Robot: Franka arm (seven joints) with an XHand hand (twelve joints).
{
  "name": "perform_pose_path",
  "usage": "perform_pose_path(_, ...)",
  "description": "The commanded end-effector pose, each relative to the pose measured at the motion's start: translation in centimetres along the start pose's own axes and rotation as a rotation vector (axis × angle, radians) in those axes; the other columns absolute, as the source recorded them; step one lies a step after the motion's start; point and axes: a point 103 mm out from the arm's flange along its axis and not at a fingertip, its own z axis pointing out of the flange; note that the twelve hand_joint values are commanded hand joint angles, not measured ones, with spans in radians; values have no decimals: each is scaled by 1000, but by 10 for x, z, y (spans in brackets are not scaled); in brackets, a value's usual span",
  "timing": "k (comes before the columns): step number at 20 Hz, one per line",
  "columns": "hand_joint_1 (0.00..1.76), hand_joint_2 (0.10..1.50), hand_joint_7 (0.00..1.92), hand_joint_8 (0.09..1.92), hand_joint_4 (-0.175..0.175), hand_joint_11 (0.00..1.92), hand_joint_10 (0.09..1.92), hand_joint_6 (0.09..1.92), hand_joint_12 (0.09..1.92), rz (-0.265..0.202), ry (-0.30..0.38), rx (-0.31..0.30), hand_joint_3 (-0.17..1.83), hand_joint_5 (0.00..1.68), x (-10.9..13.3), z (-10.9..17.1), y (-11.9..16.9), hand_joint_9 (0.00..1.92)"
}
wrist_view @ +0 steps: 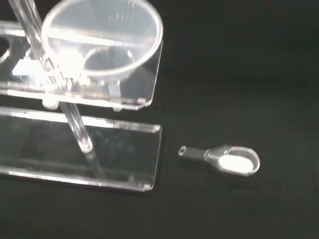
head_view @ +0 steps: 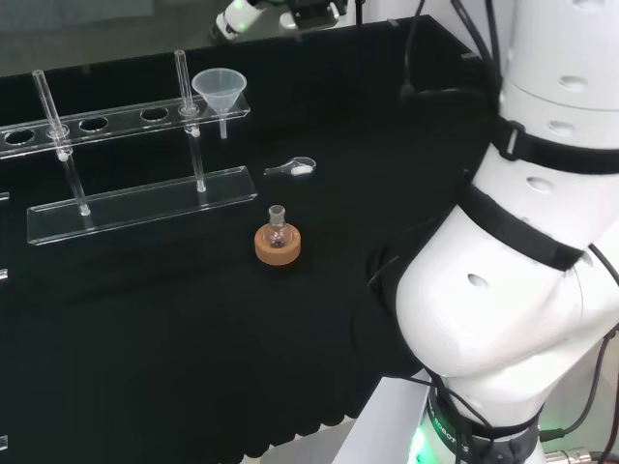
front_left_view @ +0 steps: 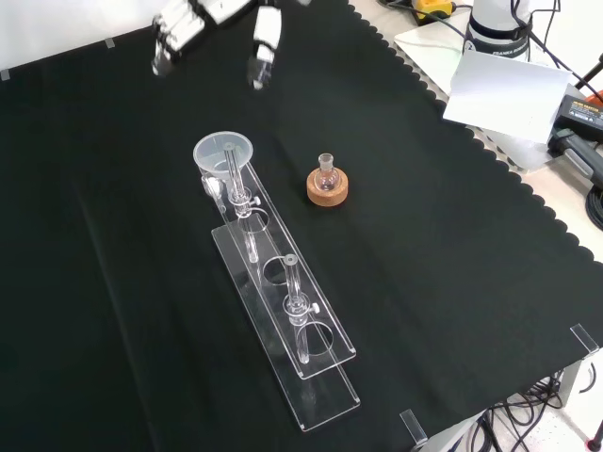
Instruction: Pick up the funnel from the transparent funnel stand.
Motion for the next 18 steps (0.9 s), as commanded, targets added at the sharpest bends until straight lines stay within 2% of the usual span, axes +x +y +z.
perform_pose_path(1, 454, 851, 0, 131, 6, 14, 680, 87, 1549, -37, -56, 169, -32, 57, 29, 28, 31, 2)
perform_pose_path(5, 506, 809, 0, 87, 25, 63, 636, 87, 1588, -51, -71, 182, -56, 22, 34, 31, 32, 0)
perform_pose_path(11, 555, 781, 0, 87, 87, 110, 505, 87, 1595, -54, -86, 202, -78, 0, 39, 36, 33, 0)
perform_pose_path(18, 626, 774, 0, 87, 106, 123, 472, 87, 1588, -47, -118, 220, -84, 12, 42, 38, 36, 0)
